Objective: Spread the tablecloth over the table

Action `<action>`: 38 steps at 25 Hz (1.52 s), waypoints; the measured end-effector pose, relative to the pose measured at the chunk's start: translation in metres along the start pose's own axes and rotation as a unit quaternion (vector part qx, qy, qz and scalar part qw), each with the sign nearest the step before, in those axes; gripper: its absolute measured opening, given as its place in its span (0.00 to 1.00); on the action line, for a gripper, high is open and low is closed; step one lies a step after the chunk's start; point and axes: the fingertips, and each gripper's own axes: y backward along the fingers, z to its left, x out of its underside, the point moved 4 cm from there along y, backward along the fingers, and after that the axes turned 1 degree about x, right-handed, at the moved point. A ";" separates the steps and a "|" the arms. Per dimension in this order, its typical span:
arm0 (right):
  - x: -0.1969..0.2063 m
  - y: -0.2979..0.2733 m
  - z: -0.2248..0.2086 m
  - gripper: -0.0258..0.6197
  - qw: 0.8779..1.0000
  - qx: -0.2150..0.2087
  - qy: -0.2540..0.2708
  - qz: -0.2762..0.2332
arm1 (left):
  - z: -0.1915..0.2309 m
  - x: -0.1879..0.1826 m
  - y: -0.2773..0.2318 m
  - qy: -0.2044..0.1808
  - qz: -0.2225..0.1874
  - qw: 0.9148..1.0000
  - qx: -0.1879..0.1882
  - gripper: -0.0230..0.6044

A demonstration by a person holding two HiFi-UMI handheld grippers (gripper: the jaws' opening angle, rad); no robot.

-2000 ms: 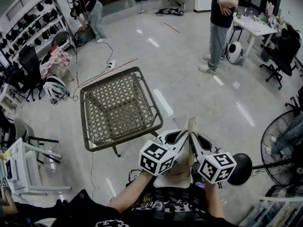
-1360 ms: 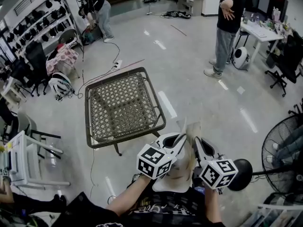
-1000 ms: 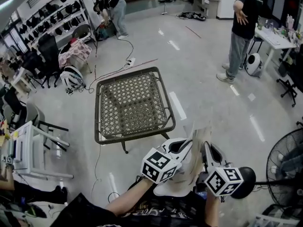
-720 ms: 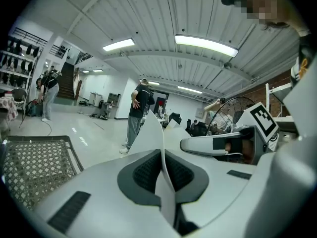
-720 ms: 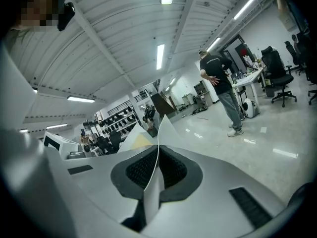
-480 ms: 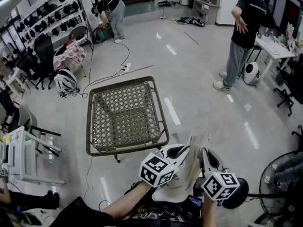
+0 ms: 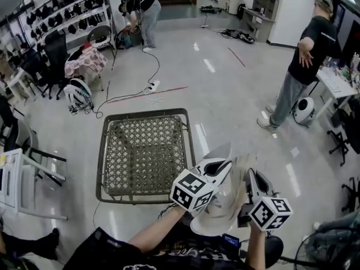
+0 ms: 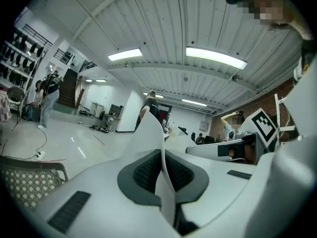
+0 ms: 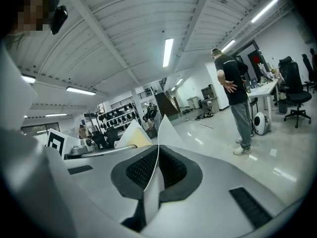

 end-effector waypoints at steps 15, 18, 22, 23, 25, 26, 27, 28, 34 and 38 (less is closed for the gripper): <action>-0.085 -0.181 0.013 0.07 0.995 -0.066 0.071 -0.008 | 0.212 -0.103 -0.041 -0.051 -0.036 0.990 -0.127 0.07; -0.096 -0.213 0.022 0.07 0.993 -0.093 0.072 -0.008 | 0.245 -0.122 -0.039 -0.075 -0.039 0.983 -0.166 0.07; -0.112 -0.254 0.033 0.07 0.987 -0.130 0.090 -0.007 | 0.287 -0.141 -0.036 -0.069 -0.051 0.973 -0.214 0.07; -0.116 -0.262 0.037 0.07 0.986 -0.140 0.096 -0.009 | 0.298 -0.146 -0.033 -0.061 -0.056 0.970 -0.227 0.07; -0.127 -0.276 0.045 0.07 0.981 -0.161 0.109 -0.017 | 0.320 -0.157 -0.022 -0.044 -0.073 0.964 -0.254 0.07; -0.134 -0.283 0.050 0.07 0.978 -0.173 0.115 -0.021 | 0.331 -0.164 -0.014 -0.037 -0.084 0.959 -0.268 0.07; -0.140 -0.290 0.055 0.07 0.975 -0.184 0.121 -0.026 | 0.340 -0.172 -0.006 -0.034 -0.093 0.954 -0.282 0.07; -0.146 -0.296 0.059 0.07 0.973 -0.194 0.125 -0.030 | 0.348 -0.179 0.004 -0.035 -0.099 0.949 -0.298 0.07; -0.158 -0.341 0.084 0.07 0.959 -0.248 0.124 -0.051 | 0.396 -0.211 0.082 -0.067 -0.133 0.905 -0.398 0.07; -0.170 -0.359 0.103 0.07 0.949 -0.288 0.107 -0.073 | 0.410 -0.223 0.153 -0.070 -0.157 0.863 -0.475 0.08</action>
